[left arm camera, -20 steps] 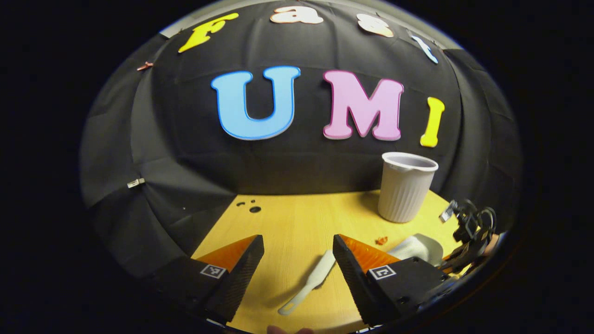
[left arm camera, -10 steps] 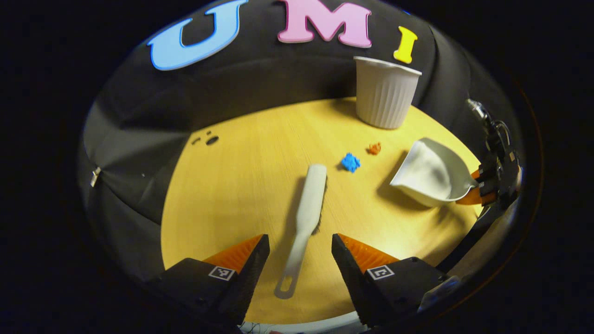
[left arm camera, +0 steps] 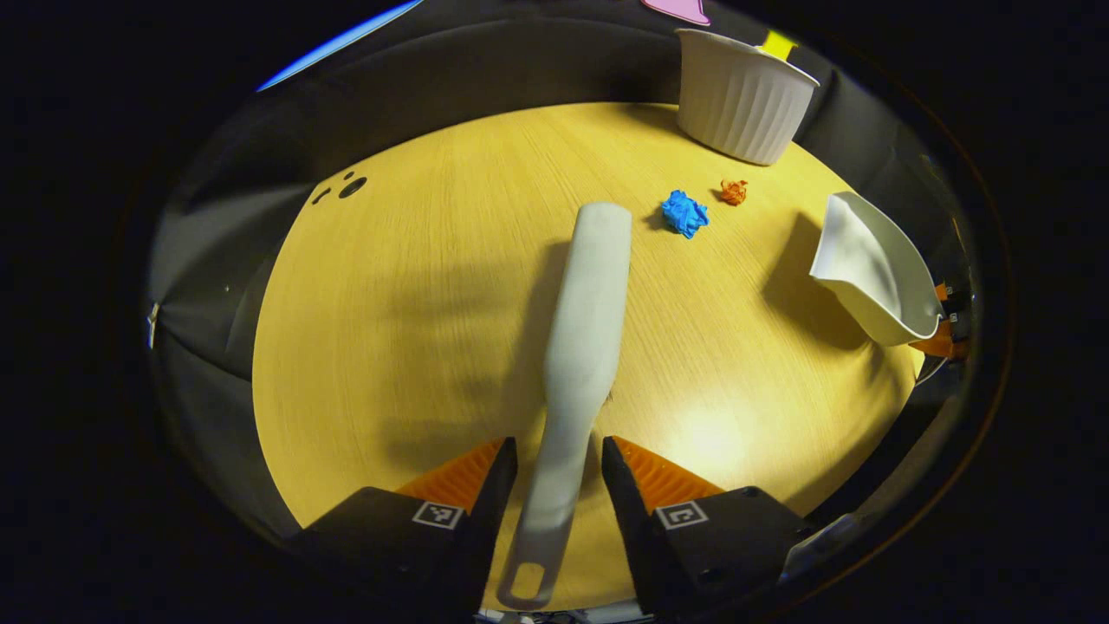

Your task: Pick up the small broom and dustpan from the desktop, sweep the trash into the dustpan with the broom, and then empty the trash into the garbage bin.

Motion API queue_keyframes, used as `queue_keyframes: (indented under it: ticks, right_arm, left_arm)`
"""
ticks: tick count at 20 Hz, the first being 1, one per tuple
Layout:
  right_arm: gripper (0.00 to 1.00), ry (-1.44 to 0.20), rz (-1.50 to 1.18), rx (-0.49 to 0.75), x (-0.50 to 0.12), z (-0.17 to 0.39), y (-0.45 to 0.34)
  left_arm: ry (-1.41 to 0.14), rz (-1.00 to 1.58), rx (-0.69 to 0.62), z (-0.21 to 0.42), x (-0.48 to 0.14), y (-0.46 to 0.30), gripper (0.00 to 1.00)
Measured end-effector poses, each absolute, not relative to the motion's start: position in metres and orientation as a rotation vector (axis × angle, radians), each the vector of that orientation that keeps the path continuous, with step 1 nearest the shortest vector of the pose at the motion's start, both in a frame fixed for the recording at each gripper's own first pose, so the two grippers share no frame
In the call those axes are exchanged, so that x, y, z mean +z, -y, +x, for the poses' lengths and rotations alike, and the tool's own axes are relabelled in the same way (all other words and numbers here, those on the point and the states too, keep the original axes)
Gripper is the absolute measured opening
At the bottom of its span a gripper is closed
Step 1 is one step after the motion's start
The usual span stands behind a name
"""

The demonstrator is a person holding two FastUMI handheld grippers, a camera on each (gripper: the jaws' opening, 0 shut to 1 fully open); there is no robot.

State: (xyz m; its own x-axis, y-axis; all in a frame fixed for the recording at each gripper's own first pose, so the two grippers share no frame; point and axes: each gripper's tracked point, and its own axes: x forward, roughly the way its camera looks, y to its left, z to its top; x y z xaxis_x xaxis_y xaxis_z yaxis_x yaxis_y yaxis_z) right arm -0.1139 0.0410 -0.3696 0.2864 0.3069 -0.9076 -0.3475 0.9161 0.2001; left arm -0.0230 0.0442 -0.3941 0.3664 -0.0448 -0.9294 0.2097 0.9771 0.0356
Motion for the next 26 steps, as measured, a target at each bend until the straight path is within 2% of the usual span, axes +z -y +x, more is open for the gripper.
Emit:
queue_keyframes:
  ticks: [2, 5, 6, 8, 9, 11, 12, 15, 17, 18, 19, 26]
  right_arm:
    - [0.36, -1.205, -0.038, 0.442, -0.37, -0.113, -0.042]
    - [0.34, -1.214, -0.049, 0.447, -0.374, -0.113, -0.043]
    - [0.37, -1.217, -0.05, 0.451, -0.375, -0.112, -0.043]
    - [0.37, -1.227, -0.046, 0.457, -0.375, -0.112, -0.044]
    - [0.34, -1.233, -0.044, 0.462, -0.375, -0.113, -0.044]
    - [0.36, -1.245, -0.057, 0.472, -0.376, -0.112, -0.044]
    - [0.37, -1.249, -0.072, 0.482, -0.375, -0.11, -0.043]
    - [0.37, -1.29, -0.145, 0.525, -0.37, -0.105, -0.039]
    - [0.4, -1.328, -0.194, 0.565, -0.367, -0.102, -0.038]
    - [0.37, -1.357, -0.21, 0.585, -0.366, -0.1, -0.039]
    - [0.37, -1.384, -0.221, 0.6, -0.367, -0.099, -0.04]
    - [0.37, -1.455, -0.278, 0.648, -0.374, -0.081, -0.04]
  left_arm:
    - [-1.201, 0.183, -0.17, -0.019, -0.398, -0.044, 0.58]
    - [-1.225, 0.201, -0.196, -0.014, -0.403, -0.04, 0.57]
    - [-1.212, 0.213, -0.197, -0.01, -0.405, -0.04, 0.57]
    - [-1.218, 0.234, -0.214, -0.008, -0.405, -0.038, 0.54]
    - [-1.224, 0.237, -0.227, -0.007, -0.406, -0.036, 0.48]
    - [-1.228, 0.234, -0.247, -0.008, -0.407, -0.031, 0.48]
    - [-1.225, 0.254, -0.233, -0.008, -0.406, -0.035, 0.33]
    - [-1.116, 0.369, -0.154, 0.022, -0.382, -0.045, 0.26]
    - [-1.058, 0.398, -0.168, 0.048, -0.37, -0.034, 0.27]
    - [-1.056, 0.4, -0.182, 0.056, -0.369, -0.029, 0.24]
    - [-1.059, 0.4, -0.197, 0.065, -0.368, -0.023, 0.27]
    - [-1.098, 0.444, -0.252, 0.11, -0.385, 0.01, 0.27]
